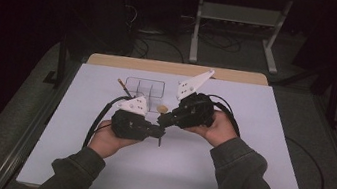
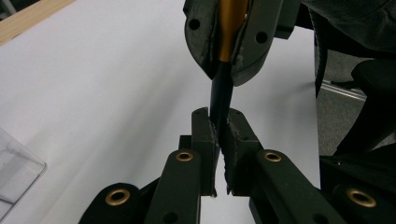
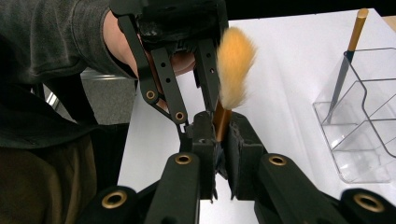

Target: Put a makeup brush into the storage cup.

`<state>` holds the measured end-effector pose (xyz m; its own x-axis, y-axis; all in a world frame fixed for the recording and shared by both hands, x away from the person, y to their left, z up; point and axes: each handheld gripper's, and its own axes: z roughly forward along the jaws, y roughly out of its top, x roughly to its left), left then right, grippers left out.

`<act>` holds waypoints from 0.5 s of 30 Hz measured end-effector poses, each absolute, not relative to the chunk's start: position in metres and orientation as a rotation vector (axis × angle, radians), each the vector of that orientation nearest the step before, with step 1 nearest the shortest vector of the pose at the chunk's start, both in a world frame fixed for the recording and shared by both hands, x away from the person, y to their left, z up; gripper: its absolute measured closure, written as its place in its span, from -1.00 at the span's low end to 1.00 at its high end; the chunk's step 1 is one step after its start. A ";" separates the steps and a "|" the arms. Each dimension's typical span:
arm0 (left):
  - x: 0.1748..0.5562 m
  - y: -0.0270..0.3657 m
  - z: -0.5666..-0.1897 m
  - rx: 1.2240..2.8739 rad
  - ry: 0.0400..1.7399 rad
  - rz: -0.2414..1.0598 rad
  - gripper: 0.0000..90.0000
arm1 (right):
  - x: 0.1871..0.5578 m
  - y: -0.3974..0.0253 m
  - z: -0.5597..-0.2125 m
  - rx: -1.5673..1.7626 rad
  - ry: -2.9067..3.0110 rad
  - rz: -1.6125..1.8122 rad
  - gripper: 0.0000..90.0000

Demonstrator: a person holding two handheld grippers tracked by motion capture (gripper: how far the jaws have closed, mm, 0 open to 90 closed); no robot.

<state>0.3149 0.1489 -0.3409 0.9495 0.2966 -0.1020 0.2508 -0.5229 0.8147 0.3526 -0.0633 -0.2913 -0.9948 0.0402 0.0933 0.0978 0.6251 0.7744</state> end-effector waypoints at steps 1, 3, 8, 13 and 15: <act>0.315 0.149 -0.341 2.145 0.388 0.056 0.86 | 0.353 -0.063 -0.292 -0.120 -2.770 -1.327 0.83; 0.315 0.150 -0.342 2.151 0.382 0.059 0.86 | 0.354 -0.062 -0.292 -0.123 -2.767 -1.312 0.84; 0.314 0.153 -0.343 2.170 0.386 0.088 0.77 | 0.356 -0.059 -0.293 -0.125 -2.776 -1.286 0.84; 0.313 0.159 -0.344 2.172 0.407 0.109 0.62 | 0.359 -0.059 -0.294 -0.118 -2.785 -1.279 0.84; 0.311 0.162 -0.345 2.178 0.419 0.123 0.57 | 0.361 -0.060 -0.295 -0.125 -2.786 -1.267 0.84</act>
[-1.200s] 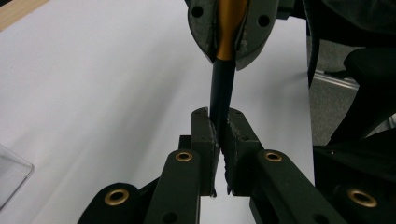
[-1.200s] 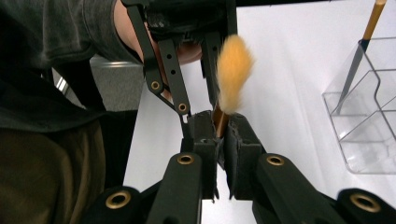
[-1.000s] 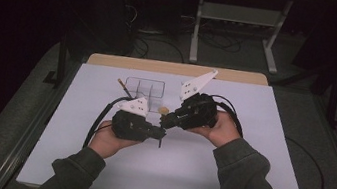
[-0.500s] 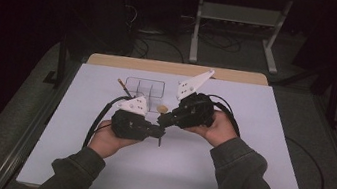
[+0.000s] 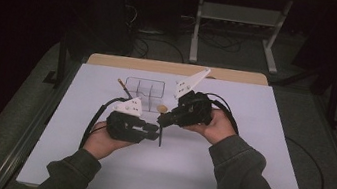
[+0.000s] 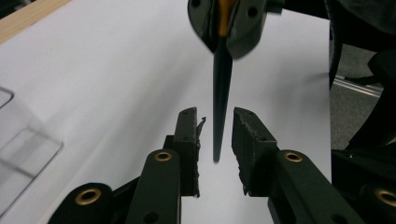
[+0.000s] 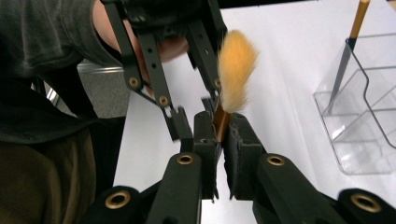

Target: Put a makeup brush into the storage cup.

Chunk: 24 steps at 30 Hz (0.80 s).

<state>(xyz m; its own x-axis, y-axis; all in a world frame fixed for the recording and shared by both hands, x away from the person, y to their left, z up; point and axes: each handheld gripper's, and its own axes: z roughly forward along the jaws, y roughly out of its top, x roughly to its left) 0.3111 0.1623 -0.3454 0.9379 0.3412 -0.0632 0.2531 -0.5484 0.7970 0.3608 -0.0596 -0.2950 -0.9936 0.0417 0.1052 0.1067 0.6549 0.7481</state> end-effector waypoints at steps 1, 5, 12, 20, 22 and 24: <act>0.310 0.164 -0.346 2.180 0.429 0.136 0.56 | 0.362 -0.060 -0.295 -0.124 -2.790 -1.264 0.84; 0.307 0.172 -0.351 2.180 0.465 0.153 0.49 | 0.366 -0.062 -0.297 -0.149 -2.799 -1.246 0.84; 0.301 0.189 -0.357 2.162 0.530 0.178 0.36 | 0.372 -0.069 -0.299 -0.225 -2.807 -1.180 0.84; 0.294 0.207 -0.361 2.144 0.590 0.215 0.20 | 0.381 -0.072 -0.296 -0.278 -2.822 -1.139 0.84; 0.292 0.211 -0.363 2.149 0.602 0.222 0.16 | 0.383 -0.073 -0.295 -0.287 -2.825 -1.135 0.84; 0.291 0.214 -0.364 2.153 0.616 0.230 0.13 | 0.387 -0.073 -0.294 -0.267 -2.836 -1.145 0.84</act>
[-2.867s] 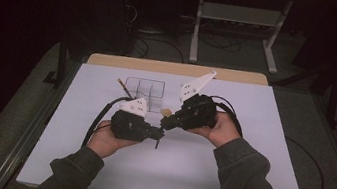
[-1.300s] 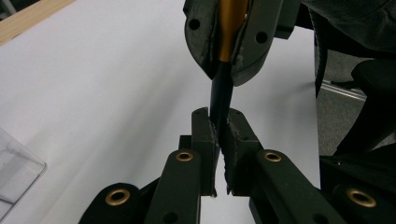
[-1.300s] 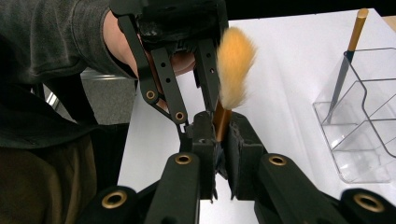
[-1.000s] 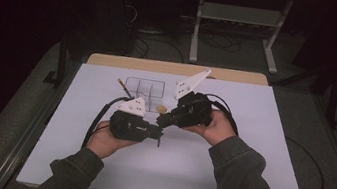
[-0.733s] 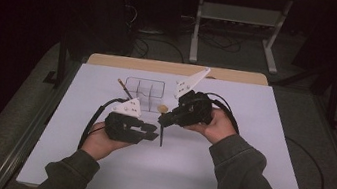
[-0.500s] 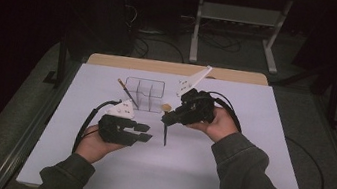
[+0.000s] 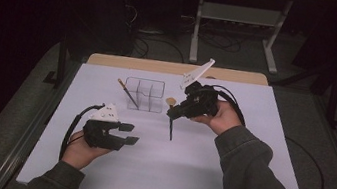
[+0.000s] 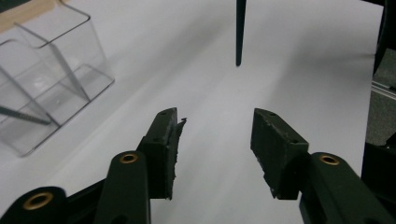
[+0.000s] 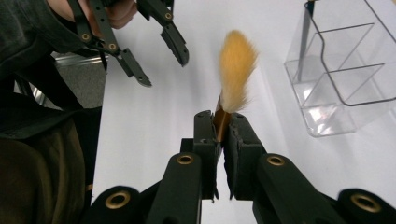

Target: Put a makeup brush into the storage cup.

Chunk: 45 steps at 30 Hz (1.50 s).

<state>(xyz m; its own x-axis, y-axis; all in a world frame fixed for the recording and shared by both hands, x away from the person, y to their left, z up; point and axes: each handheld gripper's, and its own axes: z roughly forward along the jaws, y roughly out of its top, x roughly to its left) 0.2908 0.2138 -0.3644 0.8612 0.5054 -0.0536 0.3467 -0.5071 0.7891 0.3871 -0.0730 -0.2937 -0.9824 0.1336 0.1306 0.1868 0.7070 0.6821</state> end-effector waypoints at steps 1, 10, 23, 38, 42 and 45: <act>0.290 0.215 -0.365 2.158 0.618 0.241 0.11 | 0.389 -0.073 -0.293 -0.269 -2.840 -1.143 0.84; 0.284 0.228 -0.373 2.137 0.668 0.267 0.00 | 0.400 -0.072 -0.289 -0.290 -2.848 -1.126 0.84; 0.277 0.248 -0.384 2.124 0.718 0.287 -0.15 | 0.414 -0.062 -0.282 -0.317 -2.861 -1.098 0.84; 0.276 0.252 -0.386 2.138 0.725 0.297 -0.24 | 0.425 -0.063 -0.272 -0.339 -2.872 -1.106 0.84; 0.276 0.252 -0.386 2.136 0.723 0.293 -0.26 | 0.428 -0.062 -0.268 -0.347 -2.871 -1.112 0.84; 0.277 0.252 -0.387 2.137 0.718 0.298 -0.28 | 0.431 -0.061 -0.265 -0.347 -2.875 -1.108 0.84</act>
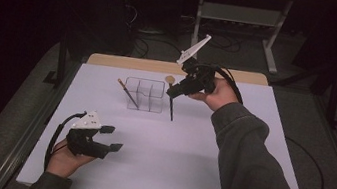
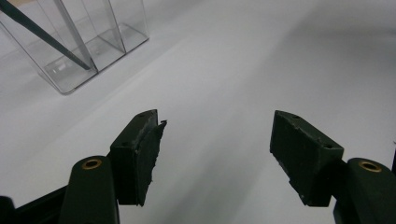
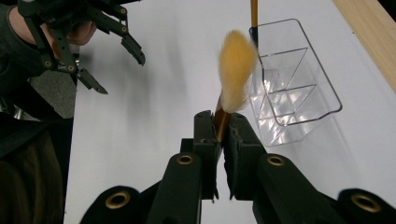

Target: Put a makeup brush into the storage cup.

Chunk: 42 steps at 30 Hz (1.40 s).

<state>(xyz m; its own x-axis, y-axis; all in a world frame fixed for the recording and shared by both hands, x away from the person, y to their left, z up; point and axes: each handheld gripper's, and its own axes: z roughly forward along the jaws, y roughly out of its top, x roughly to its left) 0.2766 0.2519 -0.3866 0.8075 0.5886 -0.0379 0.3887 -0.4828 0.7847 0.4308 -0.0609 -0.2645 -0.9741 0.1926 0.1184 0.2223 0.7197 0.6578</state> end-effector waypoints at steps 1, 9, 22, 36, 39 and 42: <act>0.277 0.252 -0.386 2.140 0.719 0.297 -0.29 | 0.432 -0.060 -0.264 -0.351 -2.873 -1.113 0.84; 0.277 0.255 -0.388 2.131 0.731 0.290 -0.31 | 0.440 -0.052 -0.258 -0.350 -2.878 -1.103 0.84; 0.278 0.256 -0.388 2.140 0.726 0.295 -0.33 | 0.456 -0.031 -0.249 -0.347 -2.895 -1.091 0.84; 0.279 0.264 -0.387 2.121 0.738 0.305 -0.35 | 0.480 -0.006 -0.240 -0.406 -2.929 -1.048 0.84; 0.279 0.265 -0.386 2.122 0.736 0.304 -0.36 | 0.485 -0.003 -0.239 -0.423 -2.938 -1.032 0.84; 0.279 0.265 -0.385 2.112 0.741 0.306 -0.36 | 0.490 -0.001 -0.238 -0.454 -2.939 -1.024 0.84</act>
